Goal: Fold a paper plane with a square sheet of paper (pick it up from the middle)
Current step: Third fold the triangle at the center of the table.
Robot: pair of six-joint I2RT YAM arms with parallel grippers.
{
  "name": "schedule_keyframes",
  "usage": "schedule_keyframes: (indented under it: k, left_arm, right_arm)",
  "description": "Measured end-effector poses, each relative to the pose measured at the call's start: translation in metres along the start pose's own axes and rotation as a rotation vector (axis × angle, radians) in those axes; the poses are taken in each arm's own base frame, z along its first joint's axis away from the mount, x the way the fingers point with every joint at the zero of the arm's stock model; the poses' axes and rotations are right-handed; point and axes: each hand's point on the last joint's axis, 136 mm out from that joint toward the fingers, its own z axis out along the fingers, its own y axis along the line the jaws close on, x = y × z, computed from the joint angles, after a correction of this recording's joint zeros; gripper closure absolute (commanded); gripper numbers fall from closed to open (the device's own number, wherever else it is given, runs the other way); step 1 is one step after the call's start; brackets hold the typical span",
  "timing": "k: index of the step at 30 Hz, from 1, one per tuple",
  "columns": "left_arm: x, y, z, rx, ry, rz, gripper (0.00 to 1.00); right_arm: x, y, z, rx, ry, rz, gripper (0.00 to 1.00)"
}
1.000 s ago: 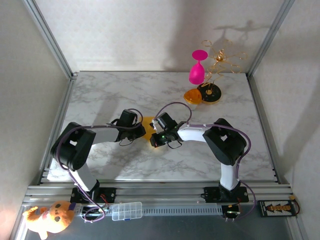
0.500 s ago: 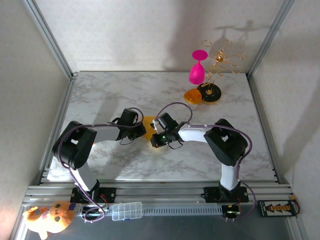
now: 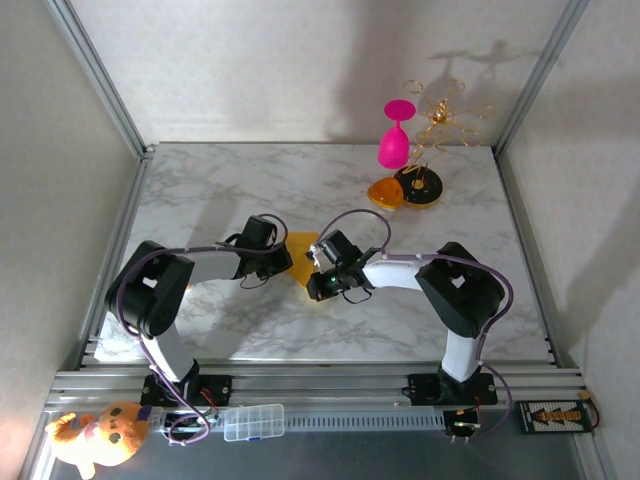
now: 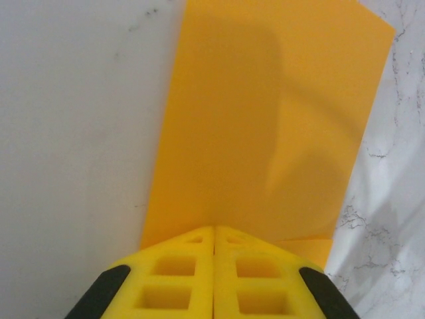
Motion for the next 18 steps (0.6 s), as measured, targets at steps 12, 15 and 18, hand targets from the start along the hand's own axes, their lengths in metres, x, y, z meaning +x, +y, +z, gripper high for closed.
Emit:
schedule_keyframes:
  k: [12, 15, 18]
  left_arm:
    - [-0.001, 0.000, 0.000, -0.001, -0.003, -0.017, 0.94]
    - [-0.001, 0.000, 0.000, -0.001, -0.003, -0.020, 0.94]
    - [-0.001, 0.000, 0.000, -0.001, -0.003, -0.023, 0.94]
  right_arm:
    - [-0.042, 0.029, -0.027, -0.053, -0.133, -0.030, 0.96]
    - [-0.048, 0.024, -0.009, -0.049, -0.116, -0.001, 0.97]
    - [-0.039, 0.013, 0.006, -0.030, -0.076, 0.036, 0.99]
